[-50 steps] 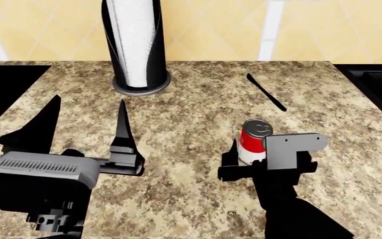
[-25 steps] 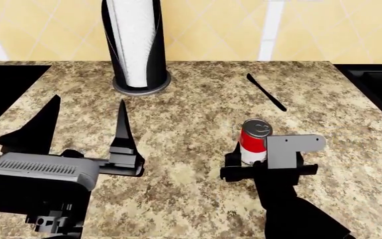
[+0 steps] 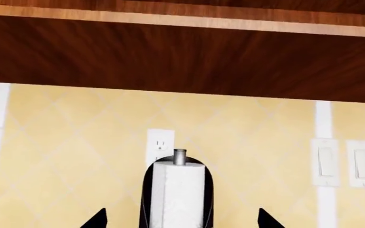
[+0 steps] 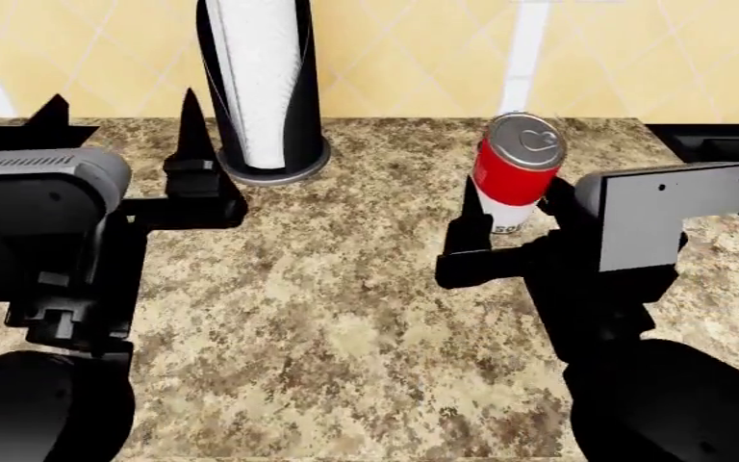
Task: Pick the canned food and bar from the counter and place them in the cabinets closest to them.
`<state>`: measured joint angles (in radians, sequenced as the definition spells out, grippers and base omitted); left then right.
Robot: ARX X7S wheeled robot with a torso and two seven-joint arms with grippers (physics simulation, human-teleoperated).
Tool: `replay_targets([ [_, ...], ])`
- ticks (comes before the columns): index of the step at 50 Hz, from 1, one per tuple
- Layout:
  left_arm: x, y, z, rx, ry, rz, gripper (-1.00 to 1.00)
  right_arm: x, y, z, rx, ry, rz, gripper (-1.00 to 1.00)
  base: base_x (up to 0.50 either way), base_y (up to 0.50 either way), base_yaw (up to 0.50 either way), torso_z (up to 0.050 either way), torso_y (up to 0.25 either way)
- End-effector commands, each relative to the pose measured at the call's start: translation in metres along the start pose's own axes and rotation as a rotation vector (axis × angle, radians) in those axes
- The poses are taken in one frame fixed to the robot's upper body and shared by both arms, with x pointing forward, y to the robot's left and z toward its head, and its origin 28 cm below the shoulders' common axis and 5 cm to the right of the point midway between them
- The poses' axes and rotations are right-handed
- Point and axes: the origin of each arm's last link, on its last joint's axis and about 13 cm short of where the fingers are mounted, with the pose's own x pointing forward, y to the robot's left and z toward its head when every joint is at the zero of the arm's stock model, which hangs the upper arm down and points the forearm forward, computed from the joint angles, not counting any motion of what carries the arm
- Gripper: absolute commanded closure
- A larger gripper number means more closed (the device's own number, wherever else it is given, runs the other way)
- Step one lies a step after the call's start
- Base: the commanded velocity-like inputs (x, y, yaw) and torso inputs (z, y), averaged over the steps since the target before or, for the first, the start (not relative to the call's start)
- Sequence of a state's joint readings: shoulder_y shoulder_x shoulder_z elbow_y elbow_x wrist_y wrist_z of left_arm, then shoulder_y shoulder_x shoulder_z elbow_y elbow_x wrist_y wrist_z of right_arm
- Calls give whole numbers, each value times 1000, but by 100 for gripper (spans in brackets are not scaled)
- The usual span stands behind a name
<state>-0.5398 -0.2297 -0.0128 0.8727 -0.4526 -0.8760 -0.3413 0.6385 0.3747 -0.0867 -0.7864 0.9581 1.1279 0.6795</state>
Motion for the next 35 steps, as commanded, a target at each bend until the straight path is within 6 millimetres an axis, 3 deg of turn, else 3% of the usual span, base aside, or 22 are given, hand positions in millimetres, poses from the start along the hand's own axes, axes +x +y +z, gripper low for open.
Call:
replay_targets([
  [1,29,-2,40,32,-48,16,-100,-11,-8,67,-117,-152,21,100,0,0,0,0,0],
  [10,64,-3,63,28,-66,-15,-100,6,-17,119,-132,-168,18,100,0,0,0,0,0],
  [16,89,-4,81,21,-65,-41,-100,23,-21,142,-152,-150,23,100,0,0,0,0,0],
  [21,98,-7,92,30,-76,-66,-100,30,-23,162,-163,-151,29,100,0,0,0,0,0],
  [26,102,-9,97,34,-76,-84,-100,34,-23,165,-177,-144,46,100,57,0,0,0,2],
  [35,102,-9,100,56,-86,-96,-100,33,-17,165,-245,-137,92,100,500,0,0,0,0],
])
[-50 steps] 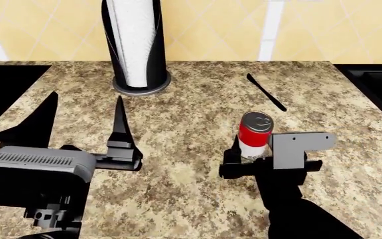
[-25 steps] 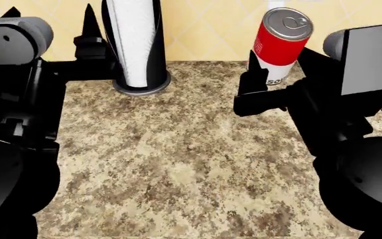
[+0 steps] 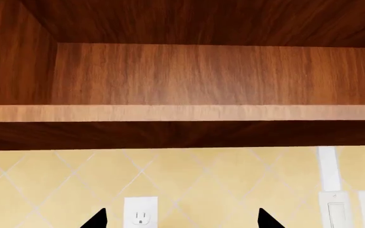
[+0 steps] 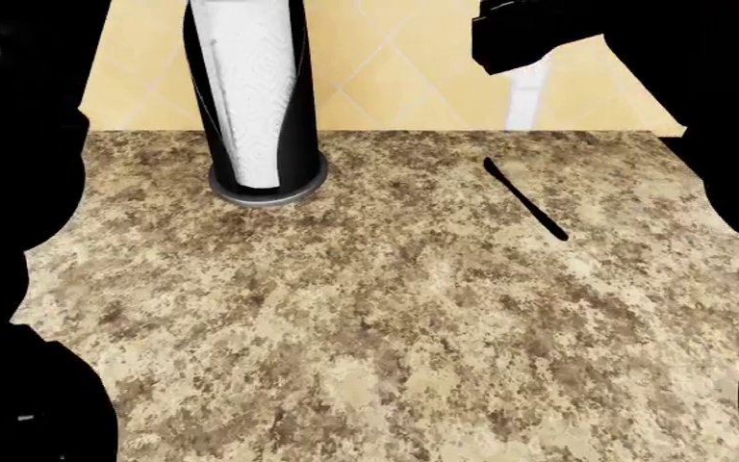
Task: Pick the canned food and bar from the counter and place them in the cabinets closest to them.
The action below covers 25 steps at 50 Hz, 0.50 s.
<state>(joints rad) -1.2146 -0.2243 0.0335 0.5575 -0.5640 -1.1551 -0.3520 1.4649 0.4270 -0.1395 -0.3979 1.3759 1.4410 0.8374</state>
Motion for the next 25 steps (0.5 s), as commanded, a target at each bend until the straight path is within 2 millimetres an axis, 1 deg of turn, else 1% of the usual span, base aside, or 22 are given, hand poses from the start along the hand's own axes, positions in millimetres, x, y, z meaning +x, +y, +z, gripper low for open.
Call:
replay_targets([
  [1,7,-1,12,17,-11,-24,-100,2,0,16,-68,-10,32,100,500,0,0,0,0],
  [11,6,-1,10,31,-17,-26,-100,2,2,14,-100,-4,48,100,500,102,0,0,1],
  [25,2,-2,9,32,-22,-28,-100,-4,-5,20,-27,-52,21,100,500,23,0,0,2],
])
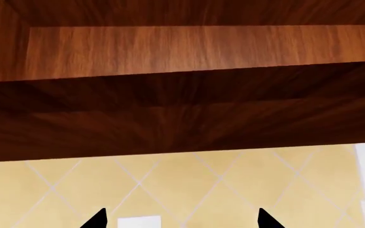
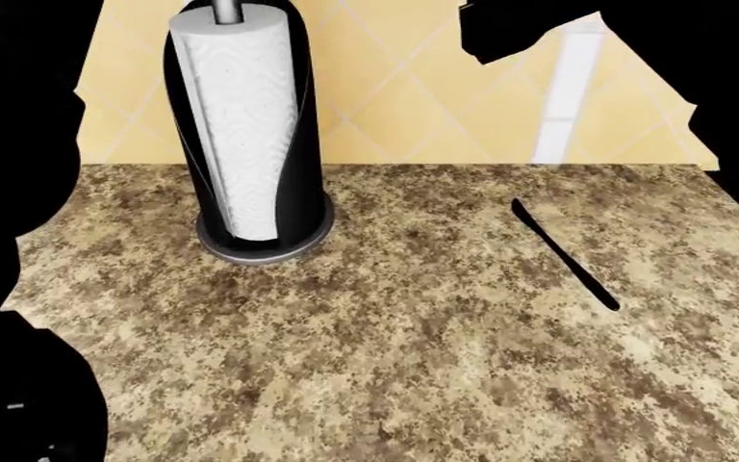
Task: Pick the canned food and bar from the counter and place them in the cabinets closest to them.
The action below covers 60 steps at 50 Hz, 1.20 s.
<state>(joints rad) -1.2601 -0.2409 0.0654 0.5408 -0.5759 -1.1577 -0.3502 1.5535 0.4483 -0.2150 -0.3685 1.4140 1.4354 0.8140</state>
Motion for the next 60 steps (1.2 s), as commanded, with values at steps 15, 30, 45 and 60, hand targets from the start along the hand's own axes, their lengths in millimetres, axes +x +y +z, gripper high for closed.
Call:
replay_targets([
  [15,-4,-1,-5,-3,2,-4,-100,-25,-2,5,158,-31,-44,100,267,0,0,0,0],
  [30,-6,-2,-6,3,1,-8,-100,-75,6,15,193,-88,-157,100,0,0,0,0,1],
  [45,-6,-3,-11,0,12,-5,-100,-107,19,41,140,-114,-184,100,0,0,0,0,0],
  [60,-6,-4,-12,2,15,-6,-100,-137,25,82,76,-207,-196,100,0,0,0,0,1],
])
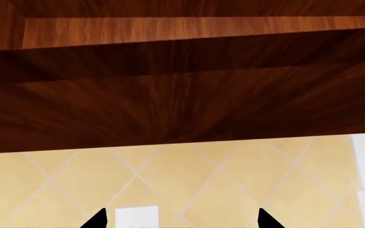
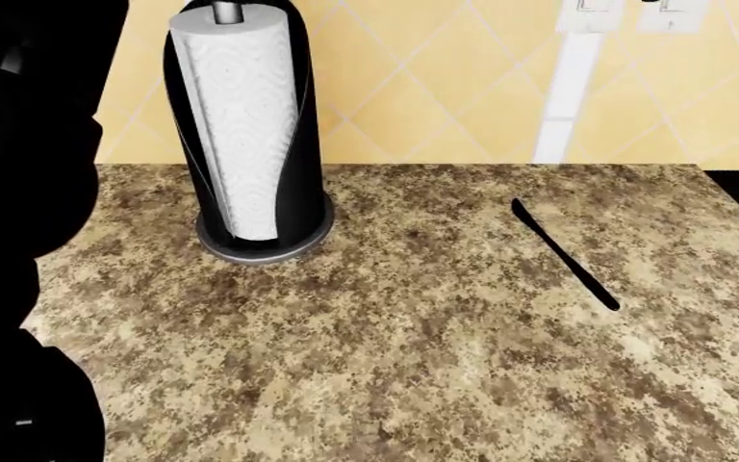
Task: Pick the canned food and bar from the counter and place them in the cabinets closest to them.
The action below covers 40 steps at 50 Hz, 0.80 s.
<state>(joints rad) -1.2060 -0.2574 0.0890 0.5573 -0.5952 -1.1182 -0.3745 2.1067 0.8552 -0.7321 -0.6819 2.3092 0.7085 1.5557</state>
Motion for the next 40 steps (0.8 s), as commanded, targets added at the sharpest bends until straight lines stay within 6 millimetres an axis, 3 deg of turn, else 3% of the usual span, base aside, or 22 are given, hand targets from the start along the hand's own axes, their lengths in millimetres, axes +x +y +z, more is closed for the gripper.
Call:
replay_targets([
  [1,-1,-1,-1,-1,2,-1,-100,-18,-1,27,-19,-65,-30,100,0,0,0,0,0],
  [17,-2,0,-1,-2,1,-1,-100,4,-14,65,-37,-134,-61,100,0,0,0,0,0],
  [31,-4,1,1,0,-5,1,-100,35,-31,87,2,-37,-144,100,0,0,0,0,0],
  [40,-5,1,3,4,-8,4,-100,61,-30,101,26,56,-118,100,0,0,0,0,0],
])
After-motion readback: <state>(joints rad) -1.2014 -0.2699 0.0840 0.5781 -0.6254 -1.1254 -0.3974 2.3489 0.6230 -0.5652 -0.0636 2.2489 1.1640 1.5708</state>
